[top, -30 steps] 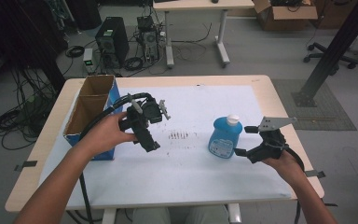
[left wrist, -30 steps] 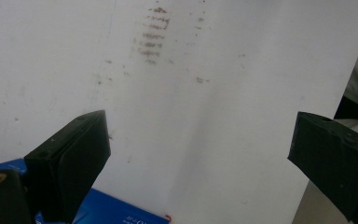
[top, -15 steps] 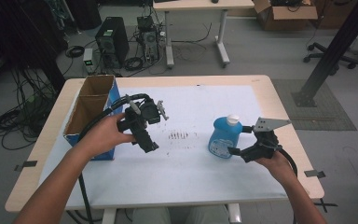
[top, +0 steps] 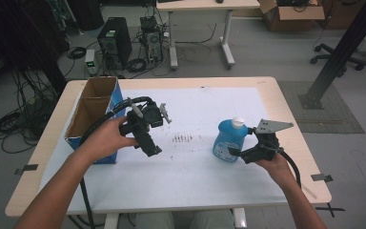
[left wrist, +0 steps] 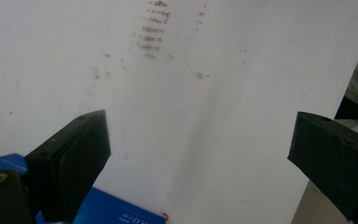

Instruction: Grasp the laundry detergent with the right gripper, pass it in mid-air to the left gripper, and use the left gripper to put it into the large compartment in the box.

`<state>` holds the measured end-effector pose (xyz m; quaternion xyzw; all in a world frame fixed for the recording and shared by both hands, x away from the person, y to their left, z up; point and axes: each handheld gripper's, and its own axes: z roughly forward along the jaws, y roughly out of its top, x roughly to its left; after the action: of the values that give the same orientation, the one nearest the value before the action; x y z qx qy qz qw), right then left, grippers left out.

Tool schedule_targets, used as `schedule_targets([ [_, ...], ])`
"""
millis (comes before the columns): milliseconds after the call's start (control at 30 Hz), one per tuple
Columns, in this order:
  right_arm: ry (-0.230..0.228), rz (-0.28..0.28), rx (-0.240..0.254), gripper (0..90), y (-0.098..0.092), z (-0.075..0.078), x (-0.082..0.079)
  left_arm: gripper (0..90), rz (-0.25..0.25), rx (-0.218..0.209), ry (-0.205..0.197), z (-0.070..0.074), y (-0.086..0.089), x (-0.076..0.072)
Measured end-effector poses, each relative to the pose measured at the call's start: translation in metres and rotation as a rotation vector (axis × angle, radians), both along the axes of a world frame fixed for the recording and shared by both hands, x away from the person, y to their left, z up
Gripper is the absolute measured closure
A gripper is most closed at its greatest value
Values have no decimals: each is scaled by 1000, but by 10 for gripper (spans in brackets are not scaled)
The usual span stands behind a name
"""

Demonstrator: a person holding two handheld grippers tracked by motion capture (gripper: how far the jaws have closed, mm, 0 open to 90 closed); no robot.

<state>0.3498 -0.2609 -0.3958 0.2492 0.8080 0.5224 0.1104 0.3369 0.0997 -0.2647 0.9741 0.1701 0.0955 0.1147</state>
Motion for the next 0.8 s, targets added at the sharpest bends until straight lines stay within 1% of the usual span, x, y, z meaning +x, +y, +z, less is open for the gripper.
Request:
schedule_targets([
  [133, -8, -2, 10, 51, 2, 0, 1, 57, 1, 0, -2, 0, 0, 1],
  [300, -7, -7, 11, 65, 2, -3, 3, 57, 1, 0, 0, 1, 0, 1],
  [500, -12, 5, 16, 103, 4, -4, 2, 57, 0, 1, -1, 0, 0, 1],
  [633, -13, 13, 27, 143, 4, -4, 2, 57, 1, 1, -1, -1, 0, 1],
  [800, -18, 16, 24, 180, 5, -4, 1, 57, 3, -1, 2, -3, 0, 1],
])
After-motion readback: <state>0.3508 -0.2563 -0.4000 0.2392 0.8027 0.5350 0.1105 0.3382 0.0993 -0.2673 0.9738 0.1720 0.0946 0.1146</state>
